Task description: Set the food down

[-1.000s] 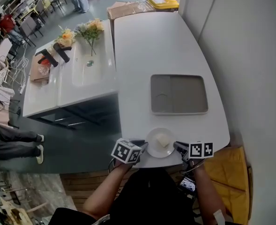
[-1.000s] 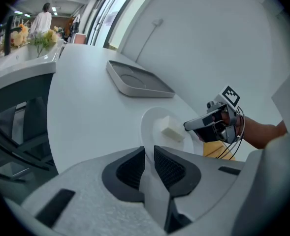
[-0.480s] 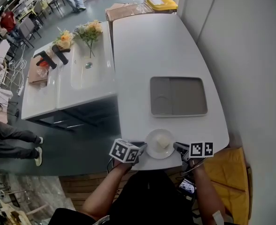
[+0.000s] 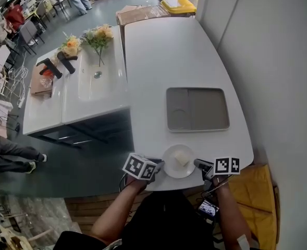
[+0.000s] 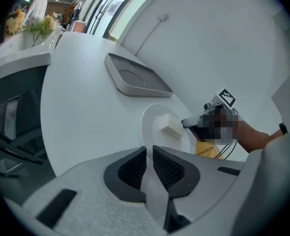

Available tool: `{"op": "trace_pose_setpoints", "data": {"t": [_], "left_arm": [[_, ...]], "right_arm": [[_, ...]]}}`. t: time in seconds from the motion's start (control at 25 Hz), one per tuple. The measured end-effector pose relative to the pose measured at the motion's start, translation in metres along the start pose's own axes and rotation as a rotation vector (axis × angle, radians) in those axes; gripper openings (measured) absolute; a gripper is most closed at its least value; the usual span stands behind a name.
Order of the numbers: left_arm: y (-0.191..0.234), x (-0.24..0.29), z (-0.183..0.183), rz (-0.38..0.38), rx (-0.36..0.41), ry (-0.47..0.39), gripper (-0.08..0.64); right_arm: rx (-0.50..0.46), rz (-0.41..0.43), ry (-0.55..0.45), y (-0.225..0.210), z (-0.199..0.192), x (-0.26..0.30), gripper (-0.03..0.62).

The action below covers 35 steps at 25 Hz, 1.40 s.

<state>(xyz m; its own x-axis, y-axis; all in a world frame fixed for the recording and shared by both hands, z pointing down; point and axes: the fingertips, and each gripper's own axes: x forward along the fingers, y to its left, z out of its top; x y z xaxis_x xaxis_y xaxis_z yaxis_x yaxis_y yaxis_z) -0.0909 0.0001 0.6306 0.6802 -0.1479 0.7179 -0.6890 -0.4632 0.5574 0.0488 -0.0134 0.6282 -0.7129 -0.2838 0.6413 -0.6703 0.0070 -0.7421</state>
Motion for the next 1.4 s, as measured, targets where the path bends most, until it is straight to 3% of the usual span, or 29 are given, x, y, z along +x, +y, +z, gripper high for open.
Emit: {"op": "trace_pose_setpoints", "data": {"t": [0.8, 1.4], "left_arm": [[-0.039, -0.001, 0.06, -0.048, 0.127, 0.01, 0.041], [-0.049, 0.06, 0.155, 0.062, 0.078, -0.009, 0.041]], "right_arm": [[0.001, 0.005, -0.121, 0.01, 0.043, -0.055, 0.02], [-0.045, 0.087, -0.082, -0.039, 0.152, -0.078, 0.018]]}}
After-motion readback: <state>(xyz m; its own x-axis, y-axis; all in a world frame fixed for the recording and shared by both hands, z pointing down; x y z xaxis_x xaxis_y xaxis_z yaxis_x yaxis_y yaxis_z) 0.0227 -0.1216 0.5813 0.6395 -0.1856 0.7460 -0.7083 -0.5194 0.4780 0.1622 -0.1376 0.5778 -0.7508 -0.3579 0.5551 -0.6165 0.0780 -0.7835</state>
